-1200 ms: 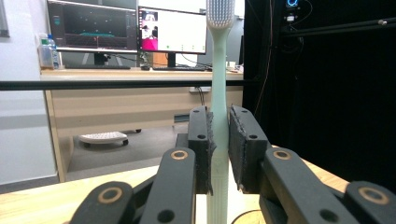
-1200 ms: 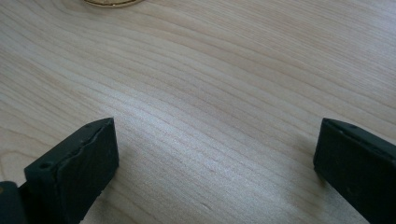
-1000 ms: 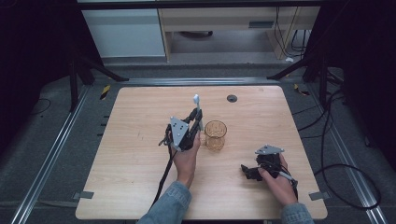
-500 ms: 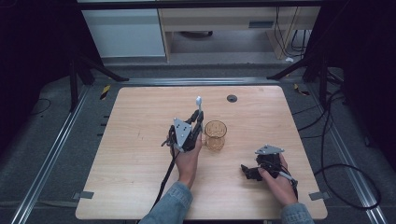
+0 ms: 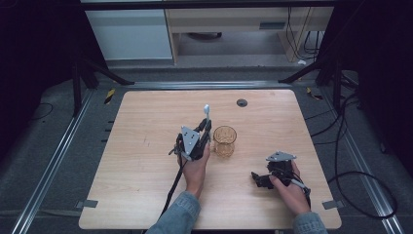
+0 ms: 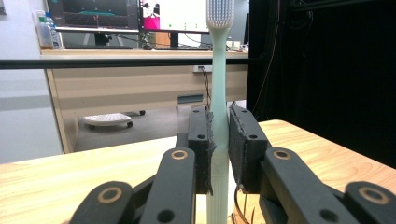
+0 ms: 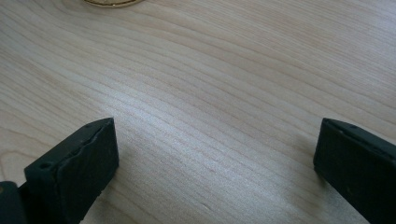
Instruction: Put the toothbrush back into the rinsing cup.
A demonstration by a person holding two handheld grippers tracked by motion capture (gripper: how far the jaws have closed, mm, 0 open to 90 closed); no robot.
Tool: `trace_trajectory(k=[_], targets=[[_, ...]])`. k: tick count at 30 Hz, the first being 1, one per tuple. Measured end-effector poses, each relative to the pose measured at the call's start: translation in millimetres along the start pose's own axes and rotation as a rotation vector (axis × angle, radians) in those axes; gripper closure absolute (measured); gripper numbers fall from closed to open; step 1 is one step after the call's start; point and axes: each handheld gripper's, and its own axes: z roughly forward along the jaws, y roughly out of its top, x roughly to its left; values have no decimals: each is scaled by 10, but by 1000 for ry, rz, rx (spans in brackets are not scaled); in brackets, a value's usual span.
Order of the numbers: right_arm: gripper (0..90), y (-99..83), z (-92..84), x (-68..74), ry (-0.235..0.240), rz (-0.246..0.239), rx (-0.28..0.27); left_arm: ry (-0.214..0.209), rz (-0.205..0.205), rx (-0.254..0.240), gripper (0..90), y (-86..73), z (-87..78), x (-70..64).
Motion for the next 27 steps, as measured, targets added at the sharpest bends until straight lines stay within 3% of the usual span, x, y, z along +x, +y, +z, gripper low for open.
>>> trace_trajectory(k=[4, 27], targets=[[4, 0, 0, 0, 0, 0, 0, 1, -14, 4, 787, -20, -8, 24], [4, 0, 0, -1, 0, -1, 0, -9, -6, 60, 785, -145, 10, 25]])
